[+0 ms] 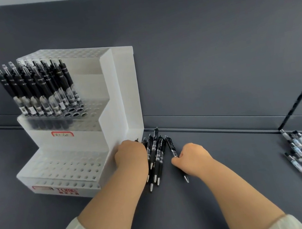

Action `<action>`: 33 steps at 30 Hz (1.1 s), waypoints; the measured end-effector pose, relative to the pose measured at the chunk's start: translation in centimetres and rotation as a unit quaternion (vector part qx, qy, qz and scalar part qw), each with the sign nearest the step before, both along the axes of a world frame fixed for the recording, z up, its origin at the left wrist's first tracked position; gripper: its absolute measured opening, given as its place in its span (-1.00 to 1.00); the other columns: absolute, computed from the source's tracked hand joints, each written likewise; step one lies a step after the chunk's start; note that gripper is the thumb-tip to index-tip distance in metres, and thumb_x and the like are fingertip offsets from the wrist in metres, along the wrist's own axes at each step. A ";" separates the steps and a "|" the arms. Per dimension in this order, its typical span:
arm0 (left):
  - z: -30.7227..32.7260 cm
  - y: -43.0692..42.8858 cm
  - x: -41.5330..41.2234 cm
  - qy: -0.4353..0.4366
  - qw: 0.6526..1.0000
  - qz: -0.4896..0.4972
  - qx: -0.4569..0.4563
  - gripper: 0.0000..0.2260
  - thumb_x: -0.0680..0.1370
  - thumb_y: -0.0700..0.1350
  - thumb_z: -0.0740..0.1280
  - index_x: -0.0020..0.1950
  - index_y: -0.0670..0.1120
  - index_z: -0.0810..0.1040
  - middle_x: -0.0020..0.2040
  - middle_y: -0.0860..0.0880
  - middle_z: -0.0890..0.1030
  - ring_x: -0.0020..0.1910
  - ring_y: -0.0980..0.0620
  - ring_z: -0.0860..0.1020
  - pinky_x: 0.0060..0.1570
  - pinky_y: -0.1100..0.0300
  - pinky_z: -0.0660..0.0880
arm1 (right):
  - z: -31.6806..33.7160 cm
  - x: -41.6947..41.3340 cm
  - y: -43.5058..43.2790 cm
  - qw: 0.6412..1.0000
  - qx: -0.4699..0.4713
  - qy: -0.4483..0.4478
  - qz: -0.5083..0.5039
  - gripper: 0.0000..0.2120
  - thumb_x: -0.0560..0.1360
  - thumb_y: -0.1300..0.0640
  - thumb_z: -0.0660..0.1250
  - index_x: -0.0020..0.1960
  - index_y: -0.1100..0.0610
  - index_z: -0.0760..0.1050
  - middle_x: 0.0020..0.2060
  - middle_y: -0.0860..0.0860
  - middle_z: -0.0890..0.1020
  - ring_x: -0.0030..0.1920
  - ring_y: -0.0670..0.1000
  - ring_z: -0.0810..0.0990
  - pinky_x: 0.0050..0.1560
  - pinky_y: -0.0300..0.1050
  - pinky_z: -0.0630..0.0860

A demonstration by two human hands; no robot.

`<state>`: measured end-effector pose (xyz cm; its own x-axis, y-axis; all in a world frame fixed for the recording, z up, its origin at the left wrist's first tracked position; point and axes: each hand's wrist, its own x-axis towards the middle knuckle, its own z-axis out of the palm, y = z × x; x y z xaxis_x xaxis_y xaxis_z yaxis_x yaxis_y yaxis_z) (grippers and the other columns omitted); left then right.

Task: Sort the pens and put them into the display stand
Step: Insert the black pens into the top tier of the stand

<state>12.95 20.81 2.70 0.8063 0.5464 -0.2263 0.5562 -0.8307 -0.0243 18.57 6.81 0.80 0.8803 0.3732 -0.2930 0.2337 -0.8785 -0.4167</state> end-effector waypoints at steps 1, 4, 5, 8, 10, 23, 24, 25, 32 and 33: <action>0.2 0.0 0.0 -0.014 1.000 0.003 -0.002 -0.66 0.50 -0.37 0.18 0.25 -0.20 0.48 0.23 -0.16 0.45 0.22 -0.12 0.44 0.08 0.12 0.46 | 0.1 0.0 -0.1 1.000 0.017 0.009 -0.008 -0.63 0.44 0.07 0.24 -0.44 0.12 0.15 -0.53 0.02 0.27 -0.49 0.03 0.23 -0.49 -0.20 0.16; 0.8 -0.3 -0.3 -0.085 0.996 0.009 -0.004 -0.74 0.55 -0.30 0.17 0.22 -0.20 0.45 0.20 -0.15 0.48 0.17 -0.11 0.47 -0.01 0.14 0.42 | 0.1 0.3 -0.7 0.994 0.093 0.048 -0.042 -0.62 0.45 0.08 0.23 -0.45 0.12 0.16 -0.49 0.09 0.36 -0.47 0.06 0.26 -0.39 -0.20 0.23; 1.0 -0.4 -0.4 -0.118 0.993 0.012 -0.011 -0.78 0.57 -0.26 0.16 0.19 -0.20 0.45 0.17 -0.16 0.50 0.14 -0.13 0.49 -0.07 0.13 0.39 | 0.2 0.3 -0.8 0.990 0.114 0.060 -0.051 -0.63 0.46 0.08 0.23 -0.45 0.13 0.20 -0.45 0.11 0.40 -0.47 0.06 0.26 -0.35 -0.19 0.26; 1.8 -0.4 -0.6 -0.182 0.983 -0.014 -0.032 -0.83 0.60 -0.19 0.13 0.16 -0.18 0.41 0.14 -0.16 0.49 0.09 -0.15 0.51 -0.12 0.12 0.34 | 0.5 0.1 -1.1 0.982 0.159 0.072 -0.066 -0.70 0.49 0.07 0.24 -0.34 0.20 0.49 -0.41 0.19 0.46 -0.43 0.06 0.32 -0.34 -0.21 0.31; 2.6 -0.3 -1.0 -0.218 0.973 -0.052 -0.049 -0.83 0.61 -0.15 0.10 0.15 -0.17 0.39 0.11 -0.15 0.48 0.06 -0.14 0.50 -0.12 0.13 0.33 | 1.0 -0.2 -0.8 0.974 0.202 0.062 -0.078 -0.76 0.49 0.10 0.26 -0.25 0.22 0.57 -0.31 0.25 0.61 -0.40 0.04 0.39 -0.38 -0.24 0.35; 11.1 7.2 -8.7 -0.487 0.805 -0.135 -0.312 -0.86 0.55 -0.04 0.17 0.01 0.07 0.52 -0.16 0.15 0.61 -0.19 0.22 0.58 -0.13 0.34 0.51 | 11.5 -4.6 6.1 0.895 0.437 -0.058 -0.071 -0.88 0.57 0.08 0.23 -0.07 0.09 0.49 -0.29 -0.07 0.69 -0.40 -0.11 0.50 -0.40 -0.29 0.36; 11.8 8.1 -9.4 -0.497 0.795 -0.144 -0.316 -0.85 0.53 -0.01 0.17 -0.01 0.11 0.52 -0.19 0.17 0.62 -0.19 0.26 0.57 -0.18 0.39 0.49 | 12.5 -5.1 7.0 0.892 0.440 -0.075 -0.069 -0.85 0.57 0.06 0.24 -0.09 0.11 0.51 -0.31 -0.06 0.68 -0.46 -0.17 0.49 -0.43 -0.32 0.36; 12.3 9.0 -10.0 -0.506 0.787 -0.152 -0.318 -0.84 0.51 0.02 0.16 -0.02 0.13 0.52 -0.20 0.19 0.62 -0.18 0.28 0.57 -0.21 0.39 0.48 | 13.3 -5.5 7.9 0.891 0.438 -0.099 -0.065 -0.84 0.56 0.05 0.25 -0.10 0.11 0.53 -0.35 -0.07 0.65 -0.51 -0.21 0.46 -0.47 -0.36 0.35; 13.6 15.9 -12.2 -0.544 0.764 -0.167 -0.303 -0.84 0.54 -0.08 0.25 0.04 0.10 0.58 -0.12 0.26 0.63 -0.09 0.39 0.54 -0.20 0.63 0.36 | 16.9 -7.3 14.3 0.862 0.460 -0.209 -0.040 -0.91 0.47 0.11 0.39 -0.02 0.04 0.55 -0.25 -0.11 0.65 -0.30 -0.22 0.60 -0.24 -0.33 0.52; 13.6 16.7 -12.4 -0.543 0.762 -0.168 -0.311 -0.84 0.54 -0.08 0.25 0.03 0.12 0.57 -0.11 0.27 0.63 -0.07 0.41 0.54 -0.19 0.64 0.36 | 16.8 -7.3 15.1 0.858 0.462 -0.221 -0.040 -0.89 0.45 0.11 0.41 -0.04 0.00 0.54 -0.23 -0.12 0.65 -0.22 -0.19 0.62 -0.16 -0.25 0.55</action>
